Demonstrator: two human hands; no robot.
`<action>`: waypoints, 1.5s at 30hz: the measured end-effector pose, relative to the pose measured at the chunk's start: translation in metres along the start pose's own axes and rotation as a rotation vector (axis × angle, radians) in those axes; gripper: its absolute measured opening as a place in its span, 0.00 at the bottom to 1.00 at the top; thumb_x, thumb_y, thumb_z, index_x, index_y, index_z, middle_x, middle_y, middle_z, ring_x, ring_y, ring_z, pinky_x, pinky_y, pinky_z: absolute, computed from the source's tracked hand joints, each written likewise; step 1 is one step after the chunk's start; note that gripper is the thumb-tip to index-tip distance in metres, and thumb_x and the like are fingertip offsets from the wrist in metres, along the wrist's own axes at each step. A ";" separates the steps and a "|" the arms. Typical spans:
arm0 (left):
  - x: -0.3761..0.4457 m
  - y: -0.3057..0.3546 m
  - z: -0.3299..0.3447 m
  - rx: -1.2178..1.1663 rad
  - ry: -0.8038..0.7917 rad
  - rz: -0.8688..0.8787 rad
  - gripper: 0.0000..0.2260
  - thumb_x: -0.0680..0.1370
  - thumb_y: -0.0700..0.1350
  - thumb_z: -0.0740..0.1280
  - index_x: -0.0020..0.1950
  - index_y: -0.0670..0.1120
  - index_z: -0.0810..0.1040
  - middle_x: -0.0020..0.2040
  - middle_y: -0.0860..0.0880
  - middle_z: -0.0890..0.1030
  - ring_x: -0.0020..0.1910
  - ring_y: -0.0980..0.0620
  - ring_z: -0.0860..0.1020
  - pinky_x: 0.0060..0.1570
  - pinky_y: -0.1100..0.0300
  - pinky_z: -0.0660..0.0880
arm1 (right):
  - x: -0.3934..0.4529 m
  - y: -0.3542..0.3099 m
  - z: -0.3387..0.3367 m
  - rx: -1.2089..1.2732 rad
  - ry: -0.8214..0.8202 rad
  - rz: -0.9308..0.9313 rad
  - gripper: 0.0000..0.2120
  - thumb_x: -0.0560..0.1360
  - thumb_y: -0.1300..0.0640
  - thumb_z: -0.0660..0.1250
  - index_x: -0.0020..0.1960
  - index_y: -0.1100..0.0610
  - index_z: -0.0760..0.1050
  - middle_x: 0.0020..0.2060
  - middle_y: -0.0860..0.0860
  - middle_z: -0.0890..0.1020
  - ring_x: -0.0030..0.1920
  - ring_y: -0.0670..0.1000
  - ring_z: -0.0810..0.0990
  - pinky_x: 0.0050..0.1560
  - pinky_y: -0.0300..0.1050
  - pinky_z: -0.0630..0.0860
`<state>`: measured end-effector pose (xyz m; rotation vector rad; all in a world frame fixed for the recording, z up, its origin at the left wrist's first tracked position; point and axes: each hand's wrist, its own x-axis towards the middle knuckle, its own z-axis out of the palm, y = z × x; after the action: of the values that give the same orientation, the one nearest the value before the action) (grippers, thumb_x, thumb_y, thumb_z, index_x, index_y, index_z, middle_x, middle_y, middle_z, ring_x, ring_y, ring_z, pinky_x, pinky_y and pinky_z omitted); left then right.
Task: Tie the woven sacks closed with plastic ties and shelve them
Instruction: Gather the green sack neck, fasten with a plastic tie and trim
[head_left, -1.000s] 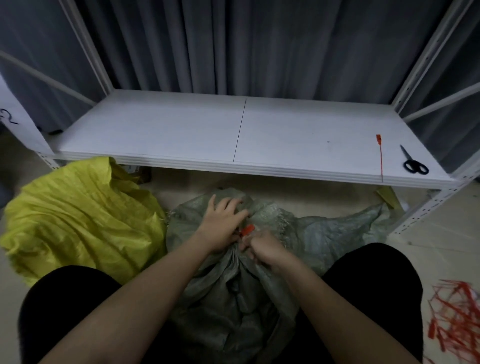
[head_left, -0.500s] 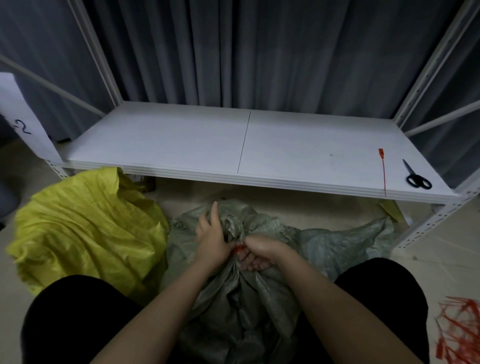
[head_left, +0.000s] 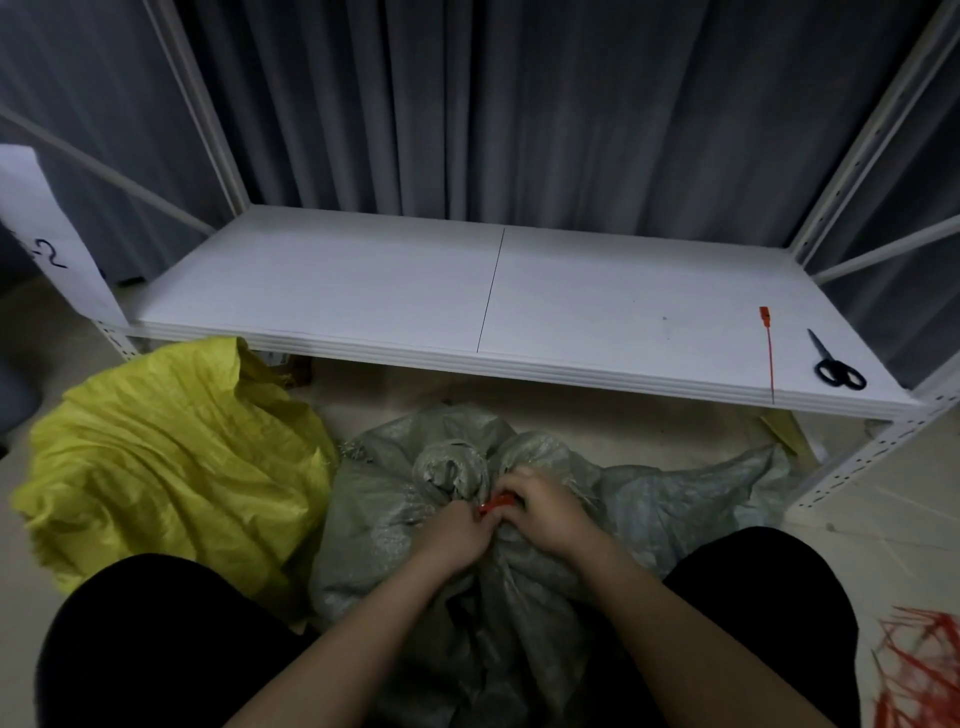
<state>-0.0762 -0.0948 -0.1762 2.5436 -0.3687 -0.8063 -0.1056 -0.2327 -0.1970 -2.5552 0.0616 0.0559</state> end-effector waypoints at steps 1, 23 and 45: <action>-0.001 0.000 0.000 0.002 0.011 0.013 0.21 0.80 0.57 0.57 0.51 0.40 0.79 0.51 0.42 0.82 0.52 0.44 0.79 0.44 0.58 0.70 | -0.001 0.001 -0.001 -0.006 0.005 -0.020 0.08 0.73 0.54 0.68 0.51 0.54 0.79 0.47 0.53 0.77 0.52 0.53 0.75 0.50 0.44 0.70; -0.015 -0.010 -0.016 0.114 0.115 0.270 0.14 0.80 0.48 0.57 0.51 0.42 0.78 0.52 0.40 0.81 0.52 0.43 0.78 0.48 0.55 0.72 | -0.009 -0.002 0.007 -0.250 0.245 -0.391 0.12 0.65 0.47 0.61 0.42 0.52 0.76 0.32 0.48 0.80 0.33 0.51 0.80 0.30 0.39 0.74; 0.009 -0.001 -0.023 0.156 0.177 0.438 0.15 0.82 0.50 0.54 0.53 0.44 0.77 0.50 0.42 0.82 0.49 0.44 0.79 0.46 0.56 0.72 | 0.001 0.017 -0.005 0.033 0.267 -0.193 0.13 0.73 0.51 0.67 0.57 0.50 0.79 0.49 0.50 0.83 0.49 0.51 0.80 0.48 0.45 0.77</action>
<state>-0.0548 -0.0901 -0.1641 2.5069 -0.9190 -0.3982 -0.1051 -0.2493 -0.2021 -2.5071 -0.0811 -0.3581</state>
